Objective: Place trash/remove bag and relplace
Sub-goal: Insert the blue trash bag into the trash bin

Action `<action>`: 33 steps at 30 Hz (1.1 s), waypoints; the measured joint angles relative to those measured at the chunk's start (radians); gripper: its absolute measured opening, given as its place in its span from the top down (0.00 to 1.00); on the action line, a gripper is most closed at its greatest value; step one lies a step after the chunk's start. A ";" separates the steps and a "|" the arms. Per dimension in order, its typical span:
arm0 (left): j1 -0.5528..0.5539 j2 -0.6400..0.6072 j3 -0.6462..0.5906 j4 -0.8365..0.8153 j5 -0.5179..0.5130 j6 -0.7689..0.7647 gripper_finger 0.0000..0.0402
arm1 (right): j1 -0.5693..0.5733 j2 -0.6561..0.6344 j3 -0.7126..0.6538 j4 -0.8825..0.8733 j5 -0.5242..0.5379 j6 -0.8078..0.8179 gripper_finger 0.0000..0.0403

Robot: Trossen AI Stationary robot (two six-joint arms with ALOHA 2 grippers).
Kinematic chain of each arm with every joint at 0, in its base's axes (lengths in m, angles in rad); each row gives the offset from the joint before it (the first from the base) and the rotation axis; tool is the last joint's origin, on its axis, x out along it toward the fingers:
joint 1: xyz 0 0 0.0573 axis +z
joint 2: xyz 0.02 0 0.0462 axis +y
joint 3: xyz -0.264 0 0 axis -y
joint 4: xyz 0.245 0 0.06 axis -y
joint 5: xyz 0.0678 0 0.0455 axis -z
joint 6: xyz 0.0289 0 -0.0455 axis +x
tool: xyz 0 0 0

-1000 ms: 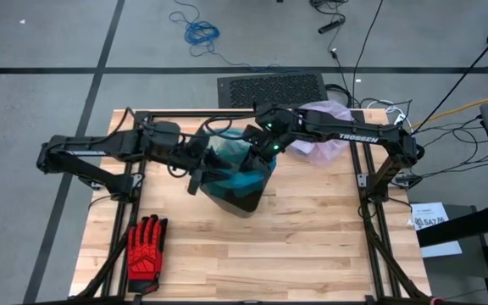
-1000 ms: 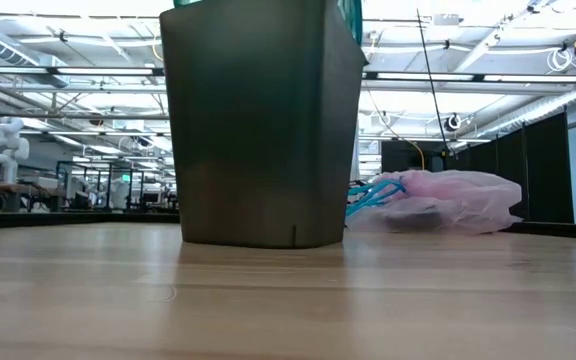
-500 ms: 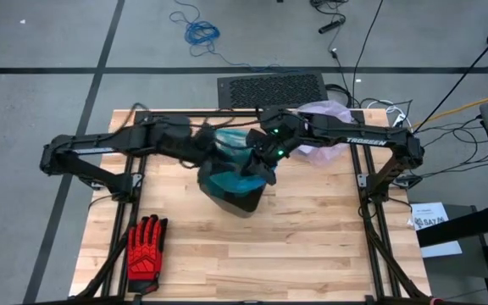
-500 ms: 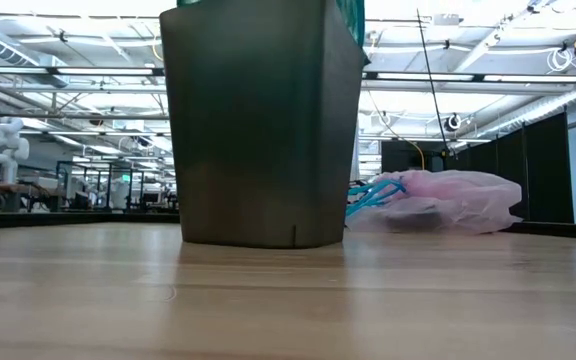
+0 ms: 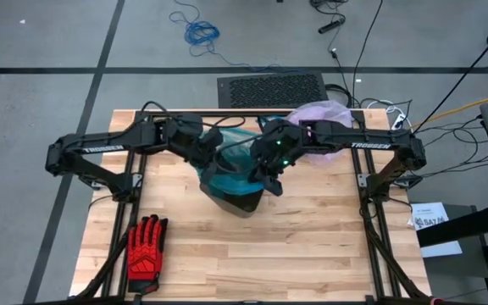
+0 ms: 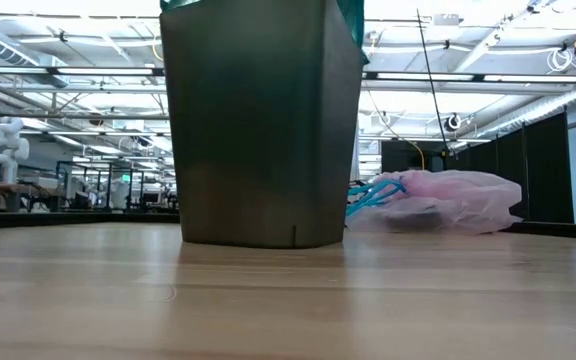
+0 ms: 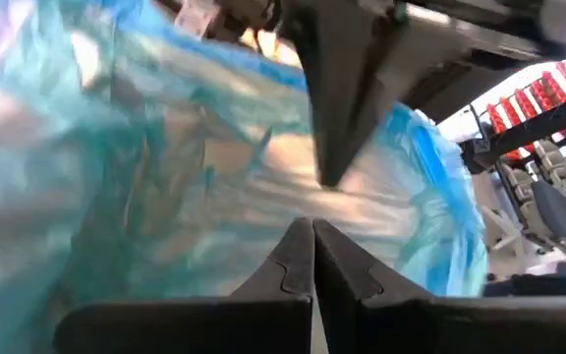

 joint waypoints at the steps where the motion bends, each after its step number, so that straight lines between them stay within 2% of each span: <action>1: -0.005 -0.009 0.000 -0.017 0.000 -0.019 0.98 | -0.001 0.000 -0.008 -0.003 0.009 -0.011 1.00; 8: -0.080 -0.096 0.000 -0.021 -0.034 -0.156 1.00 | 0.005 0.001 -0.044 -0.014 0.006 -0.035 1.00; 12: -0.147 -0.115 0.001 -0.085 -0.152 -0.176 1.00 | 0.017 -0.006 -0.044 -0.009 0.005 -0.045 1.00; 18: -0.242 -0.106 0.000 -0.231 -0.261 -0.205 1.00 | 0.019 -0.006 -0.044 -0.015 0.007 -0.059 1.00; 25: -0.360 -0.112 0.000 -0.240 -0.349 -0.315 1.00 | 0.020 -0.019 -0.045 -0.076 0.036 -0.060 1.00; 33: -0.471 -0.091 0.000 -0.344 -0.551 -0.364 1.00 | 0.054 -0.025 -0.045 -0.127 0.088 -0.058 1.00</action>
